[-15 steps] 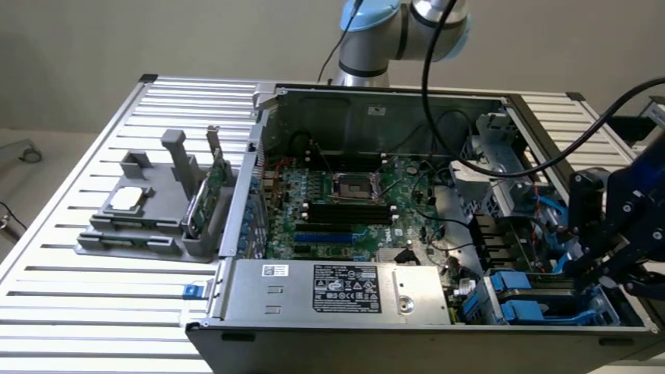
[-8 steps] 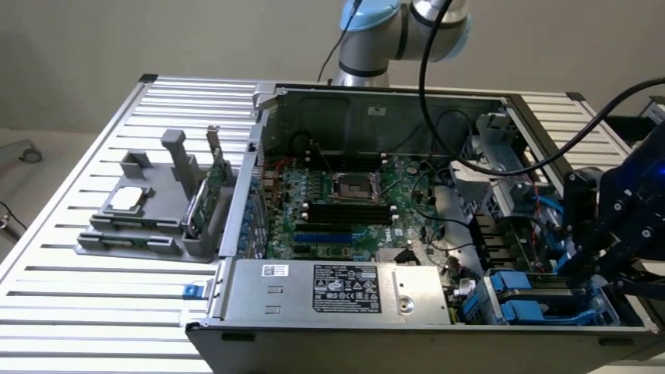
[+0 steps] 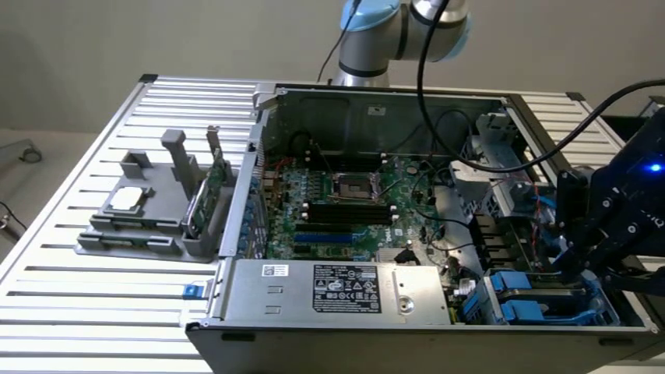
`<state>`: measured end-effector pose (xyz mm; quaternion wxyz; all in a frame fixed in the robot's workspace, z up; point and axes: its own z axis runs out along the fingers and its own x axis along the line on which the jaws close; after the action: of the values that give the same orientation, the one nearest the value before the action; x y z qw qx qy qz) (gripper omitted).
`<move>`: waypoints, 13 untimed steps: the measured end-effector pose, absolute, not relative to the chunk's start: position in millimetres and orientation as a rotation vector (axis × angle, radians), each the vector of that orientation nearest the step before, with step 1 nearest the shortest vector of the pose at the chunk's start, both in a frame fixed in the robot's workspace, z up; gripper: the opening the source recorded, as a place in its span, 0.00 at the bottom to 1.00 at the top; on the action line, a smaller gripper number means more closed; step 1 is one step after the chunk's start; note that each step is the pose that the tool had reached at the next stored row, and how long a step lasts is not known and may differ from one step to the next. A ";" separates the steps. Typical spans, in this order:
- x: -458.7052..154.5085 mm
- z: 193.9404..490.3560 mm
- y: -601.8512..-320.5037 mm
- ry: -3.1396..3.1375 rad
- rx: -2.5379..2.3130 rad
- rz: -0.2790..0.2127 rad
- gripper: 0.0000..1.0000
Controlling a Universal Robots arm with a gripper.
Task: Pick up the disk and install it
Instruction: 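Insert the second disk wire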
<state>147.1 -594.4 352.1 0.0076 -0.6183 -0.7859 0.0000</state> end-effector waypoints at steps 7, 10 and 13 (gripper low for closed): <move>146.6 347.4 -591.6 -2.450 -1.943 0.001 0.18; 146.6 346.7 -590.0 -2.448 -1.945 0.000 0.18; 146.6 346.6 -585.5 -2.444 -1.951 0.001 0.18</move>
<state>146.6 -585.5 346.6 0.0074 -0.6238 -0.7816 0.0002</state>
